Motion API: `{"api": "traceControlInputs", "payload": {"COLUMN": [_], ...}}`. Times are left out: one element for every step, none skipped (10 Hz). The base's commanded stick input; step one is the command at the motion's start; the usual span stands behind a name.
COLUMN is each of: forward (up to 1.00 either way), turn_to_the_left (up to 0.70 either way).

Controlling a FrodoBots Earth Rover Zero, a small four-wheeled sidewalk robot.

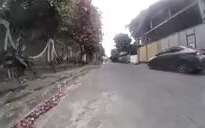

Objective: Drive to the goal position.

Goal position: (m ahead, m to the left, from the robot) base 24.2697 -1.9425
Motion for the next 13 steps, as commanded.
{"api": "traceControlInputs", "payload": {"forward": [0.70, 0.70, 0.70, 0.70, 0.70, 0.70, 0.70, 0.70, 0.70, 0.70, 0.70, 0.70, 0.70], "turn_to_the_left": [0.00, 0.00, 0.00, 0.00, -0.13, -0.24, -0.21, -0.10, 0.00, 0.00, 0.00, 0.00, -0.07]}}
